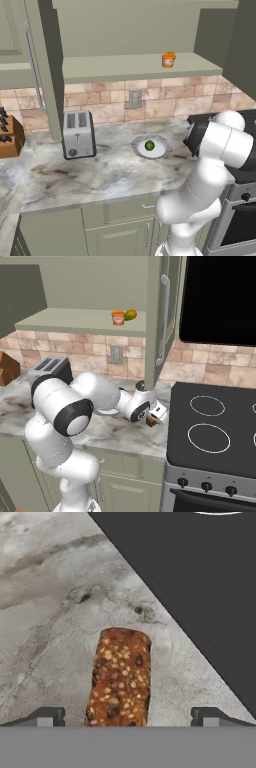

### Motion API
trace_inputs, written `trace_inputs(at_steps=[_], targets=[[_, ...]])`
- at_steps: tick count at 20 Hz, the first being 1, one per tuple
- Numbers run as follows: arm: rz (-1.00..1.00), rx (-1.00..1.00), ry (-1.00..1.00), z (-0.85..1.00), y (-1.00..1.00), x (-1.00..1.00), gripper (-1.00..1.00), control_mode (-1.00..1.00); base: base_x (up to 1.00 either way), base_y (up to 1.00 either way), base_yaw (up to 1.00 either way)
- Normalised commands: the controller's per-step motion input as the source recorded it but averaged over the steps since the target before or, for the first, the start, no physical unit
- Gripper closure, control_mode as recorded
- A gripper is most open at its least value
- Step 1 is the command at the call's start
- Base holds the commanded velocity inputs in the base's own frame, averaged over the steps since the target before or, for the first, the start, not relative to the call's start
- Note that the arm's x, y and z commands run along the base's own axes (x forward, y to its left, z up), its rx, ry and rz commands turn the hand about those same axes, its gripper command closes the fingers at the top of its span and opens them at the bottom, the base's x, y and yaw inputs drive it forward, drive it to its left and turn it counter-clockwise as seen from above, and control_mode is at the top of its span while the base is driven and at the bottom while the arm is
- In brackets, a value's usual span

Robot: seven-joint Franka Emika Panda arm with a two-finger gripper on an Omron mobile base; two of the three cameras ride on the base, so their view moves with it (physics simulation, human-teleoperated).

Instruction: Pick the avocado and bread from the counter and place them on the plate. Then pick the jam from the cabinet and place it next to the plate. Lastly close the cabinet door.

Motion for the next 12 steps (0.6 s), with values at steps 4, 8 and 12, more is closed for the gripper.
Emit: trace_inputs(at_steps=[4,8,12], targets=[[0.02,0.00,0.00,-0.13,0.00,0.26,-1.00,-1.00,0.00,0.00,0.00],[0.02,0.00,0.00,-0.14,0.00,0.13,-1.00,-1.00,0.00,0.00,0.00],[0.00,0.00,0.00,-0.08,0.00,0.02,1.00,-1.00,0.00,0.00,0.00]])
